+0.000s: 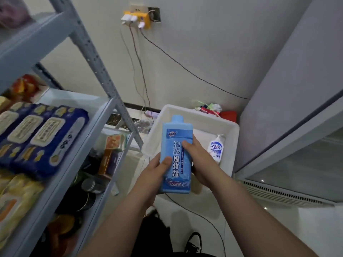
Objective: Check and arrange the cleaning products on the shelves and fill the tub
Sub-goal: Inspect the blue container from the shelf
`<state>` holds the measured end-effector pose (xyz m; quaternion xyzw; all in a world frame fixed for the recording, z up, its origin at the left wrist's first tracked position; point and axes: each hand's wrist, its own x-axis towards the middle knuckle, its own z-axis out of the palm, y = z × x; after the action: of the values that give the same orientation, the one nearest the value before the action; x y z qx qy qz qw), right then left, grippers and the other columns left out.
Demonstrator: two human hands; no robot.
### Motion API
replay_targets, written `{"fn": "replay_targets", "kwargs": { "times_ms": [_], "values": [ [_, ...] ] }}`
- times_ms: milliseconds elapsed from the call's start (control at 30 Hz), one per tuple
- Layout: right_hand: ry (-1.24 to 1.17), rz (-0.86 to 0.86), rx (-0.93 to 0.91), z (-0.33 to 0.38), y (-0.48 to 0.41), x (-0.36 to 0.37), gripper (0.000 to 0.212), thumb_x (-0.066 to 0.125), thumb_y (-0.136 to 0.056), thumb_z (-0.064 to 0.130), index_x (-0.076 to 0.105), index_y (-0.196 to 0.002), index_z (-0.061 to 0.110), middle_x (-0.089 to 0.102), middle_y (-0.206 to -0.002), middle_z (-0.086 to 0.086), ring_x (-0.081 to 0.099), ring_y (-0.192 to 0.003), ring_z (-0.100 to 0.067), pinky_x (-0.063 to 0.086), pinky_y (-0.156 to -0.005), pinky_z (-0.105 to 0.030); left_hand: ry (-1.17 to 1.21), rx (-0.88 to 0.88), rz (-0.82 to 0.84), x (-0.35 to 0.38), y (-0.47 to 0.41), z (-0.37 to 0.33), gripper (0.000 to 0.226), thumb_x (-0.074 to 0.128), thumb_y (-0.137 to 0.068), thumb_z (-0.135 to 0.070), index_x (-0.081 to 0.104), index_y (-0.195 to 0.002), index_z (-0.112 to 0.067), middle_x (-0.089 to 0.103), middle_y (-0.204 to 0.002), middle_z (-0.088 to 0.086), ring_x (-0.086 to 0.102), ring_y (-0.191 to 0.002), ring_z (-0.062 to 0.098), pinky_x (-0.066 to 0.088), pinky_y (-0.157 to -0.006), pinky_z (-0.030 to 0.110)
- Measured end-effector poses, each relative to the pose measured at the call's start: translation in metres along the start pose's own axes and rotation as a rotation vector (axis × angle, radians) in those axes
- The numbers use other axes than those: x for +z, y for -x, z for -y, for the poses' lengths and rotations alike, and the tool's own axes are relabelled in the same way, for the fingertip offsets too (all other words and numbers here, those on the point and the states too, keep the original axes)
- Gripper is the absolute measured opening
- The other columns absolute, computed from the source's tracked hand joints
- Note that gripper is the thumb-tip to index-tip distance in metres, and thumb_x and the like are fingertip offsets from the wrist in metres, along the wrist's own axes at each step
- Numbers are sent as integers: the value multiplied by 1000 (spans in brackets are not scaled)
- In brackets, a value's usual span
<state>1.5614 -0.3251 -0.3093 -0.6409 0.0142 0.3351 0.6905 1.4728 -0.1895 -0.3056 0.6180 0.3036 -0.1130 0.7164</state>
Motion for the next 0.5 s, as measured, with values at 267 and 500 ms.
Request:
{"fn": "replay_targets", "kwargs": {
  "times_ms": [267,500],
  "values": [
    [-20,-302,147,-6,-97,-35,24,46,-108,43,60,-126,40,77,-112,6,76,-96,-16,62,-84,-45,-152,-106,114,16,-138,-19,39,66,-83,-60,66,-115,-37,76,-110,2,76,-94,26,60,-84,57],
    [13,-498,312,-9,-171,-74,26,48,-106,46,60,-127,39,76,-111,7,75,-96,-16,64,-81,-46,-208,-227,257,42,-243,-22,21,48,-105,-36,62,-120,-37,77,-107,-2,76,-93,21,63,-80,47]
  ]
}}
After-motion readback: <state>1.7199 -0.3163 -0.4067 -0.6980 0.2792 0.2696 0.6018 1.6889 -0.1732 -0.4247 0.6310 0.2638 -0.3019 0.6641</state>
